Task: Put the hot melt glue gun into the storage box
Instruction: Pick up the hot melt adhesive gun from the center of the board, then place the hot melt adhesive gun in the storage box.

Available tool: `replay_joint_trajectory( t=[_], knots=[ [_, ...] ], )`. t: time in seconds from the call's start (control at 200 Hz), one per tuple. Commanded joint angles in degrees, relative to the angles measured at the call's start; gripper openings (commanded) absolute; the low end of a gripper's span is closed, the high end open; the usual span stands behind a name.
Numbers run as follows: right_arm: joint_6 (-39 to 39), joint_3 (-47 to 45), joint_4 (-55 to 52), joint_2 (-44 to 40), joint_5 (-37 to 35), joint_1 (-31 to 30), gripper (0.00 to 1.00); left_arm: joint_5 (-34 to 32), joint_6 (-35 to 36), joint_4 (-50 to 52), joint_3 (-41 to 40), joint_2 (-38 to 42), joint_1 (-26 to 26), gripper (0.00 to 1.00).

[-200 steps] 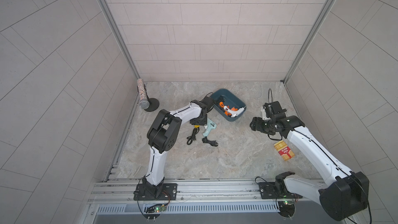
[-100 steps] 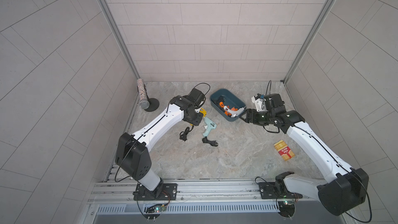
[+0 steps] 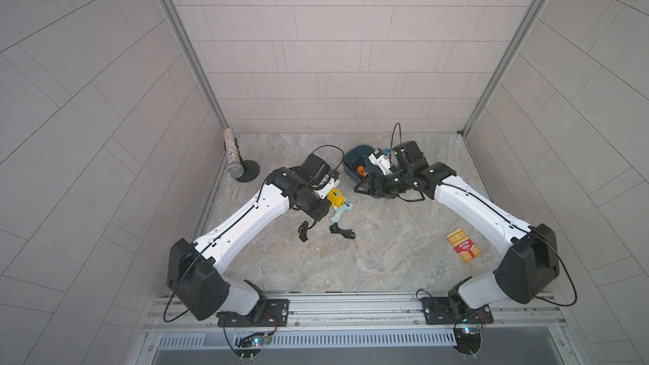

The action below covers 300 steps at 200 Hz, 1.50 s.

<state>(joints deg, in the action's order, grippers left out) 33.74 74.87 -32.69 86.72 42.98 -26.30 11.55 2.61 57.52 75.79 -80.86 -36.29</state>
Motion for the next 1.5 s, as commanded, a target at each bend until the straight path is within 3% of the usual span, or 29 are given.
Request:
replay_joint_trajectory(
  t=[0.0,0.255,0.715,0.881,0.951,1.081,1.116,1.186,1.286,1.496],
  knots=[
    [1.9,1.7,1.3,2.0,2.9,-1.3,0.78,1.1,0.6,1.1,-0.8,2.3,-0.9,0.21],
    [8.2,2.6,9.1,6.2,9.7,-2.8,0.78,1.9,-0.2,0.5,-0.9,2.4,-1.6,0.21],
    [8.2,2.6,8.3,10.3,11.3,-6.9,0.7,2.2,-1.3,-2.3,-0.6,1.4,-2.9,0.22],
    [9.0,2.3,9.4,10.4,11.4,-6.9,0.49,2.7,-1.4,-2.7,-0.1,1.4,-2.9,0.22],
    [9.3,2.7,9.5,10.4,11.7,-6.4,0.33,2.6,-1.5,-2.8,-0.2,1.2,-3.0,0.24],
    [9.8,2.9,9.9,9.4,11.2,-5.0,0.09,1.2,-2.1,-3.5,-0.5,1.7,-3.1,0.44],
    [10.0,3.0,9.9,8.9,10.7,-4.4,0.07,0.6,-2.5,-3.8,-0.6,2.1,-3.1,0.49],
    [10.4,2.8,10.1,7.8,8.7,-2.8,0.03,-1.0,-3.4,-4.8,-0.6,3.2,-3.1,0.7],
    [14.0,0.7,14.6,5.0,4.7,0.2,0.0,-4.6,-6.0,-8.0,-1.2,6.1,-3.1,0.91],
    [31.4,-9.1,41.8,0.4,-5.2,6.6,0.0,-16.3,-14.0,-22.4,-9.4,17.9,-3.1,0.97]
  ],
)
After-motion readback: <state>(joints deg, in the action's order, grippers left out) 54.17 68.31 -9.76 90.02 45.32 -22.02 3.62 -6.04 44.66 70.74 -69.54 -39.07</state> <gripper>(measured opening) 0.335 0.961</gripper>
